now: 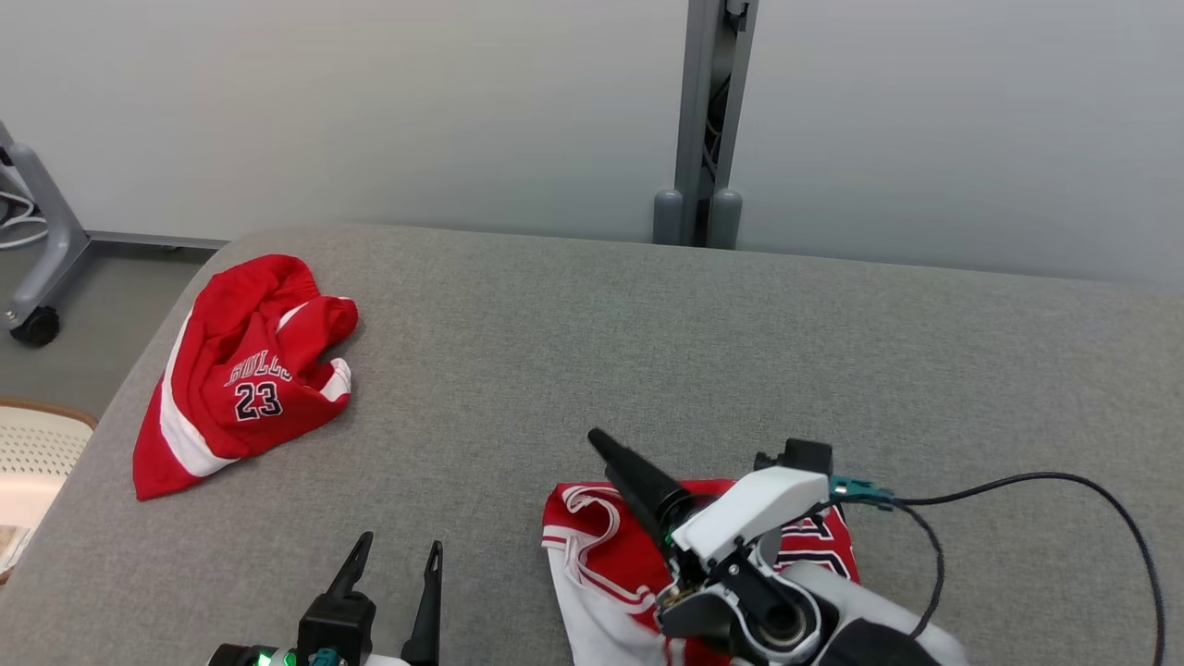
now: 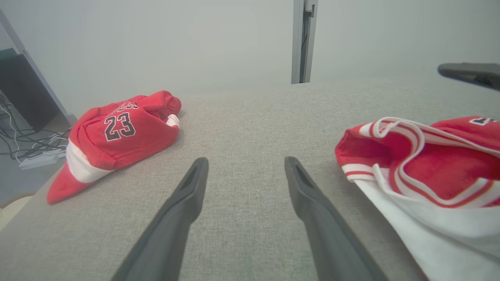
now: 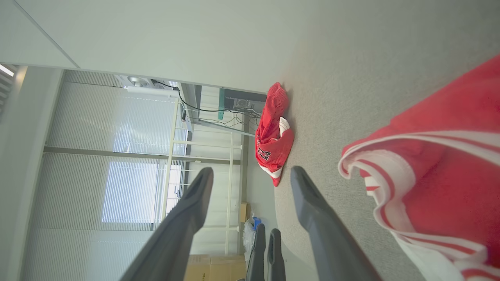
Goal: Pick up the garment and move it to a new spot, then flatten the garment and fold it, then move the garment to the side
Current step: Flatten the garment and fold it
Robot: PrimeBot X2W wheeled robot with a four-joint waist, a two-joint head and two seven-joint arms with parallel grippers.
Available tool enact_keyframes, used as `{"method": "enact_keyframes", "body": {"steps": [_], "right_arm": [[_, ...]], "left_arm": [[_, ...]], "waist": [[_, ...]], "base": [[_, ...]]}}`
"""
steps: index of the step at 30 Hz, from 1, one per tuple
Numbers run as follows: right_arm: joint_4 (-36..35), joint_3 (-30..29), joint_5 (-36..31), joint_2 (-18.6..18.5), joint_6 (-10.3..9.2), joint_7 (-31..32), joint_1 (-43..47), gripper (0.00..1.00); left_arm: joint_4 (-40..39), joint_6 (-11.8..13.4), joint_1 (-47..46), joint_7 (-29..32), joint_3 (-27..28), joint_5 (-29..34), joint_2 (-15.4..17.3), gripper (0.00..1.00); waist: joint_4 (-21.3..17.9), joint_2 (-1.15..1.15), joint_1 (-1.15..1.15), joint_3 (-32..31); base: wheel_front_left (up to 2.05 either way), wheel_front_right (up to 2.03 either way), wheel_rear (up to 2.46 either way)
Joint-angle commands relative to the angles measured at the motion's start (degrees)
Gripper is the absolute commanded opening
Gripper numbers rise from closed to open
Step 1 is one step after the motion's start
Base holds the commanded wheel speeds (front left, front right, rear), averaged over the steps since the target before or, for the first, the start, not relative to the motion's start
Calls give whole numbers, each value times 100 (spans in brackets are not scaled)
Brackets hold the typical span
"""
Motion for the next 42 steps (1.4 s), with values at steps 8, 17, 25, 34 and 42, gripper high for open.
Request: {"method": "enact_keyframes", "body": {"steps": [8,17,25,34,42], "right_arm": [[-449,-363,-1519,-1286,0,-479,-389,100],[-431,-3218,-6020,-1939,0,-496,527,100],[-1286,-5352,-8785,-1070,0,-494,2220,100],[-2056,-5726,-10085,-487,-1,-494,3206,100],[-2310,-6001,-10283,-227,-1,-494,3443,100]], "left_arm": [[-175,48,-23,-17,97,-5,21,100],[-573,110,-57,-17,216,-103,22,100],[-848,113,-33,-18,272,-159,22,100],[-1291,158,125,-18,410,-301,17,100],[-1763,260,274,-17,510,-359,16,100]], "waist": [[-306,0,0,-110],[-606,0,0,-75],[-696,0,0,-41],[-711,0,0,-47],[-655,0,0,-54]], "base": [[0,0,0],[0,0,0],[0,0,0],[0,0,0],[0,0,0]]}}
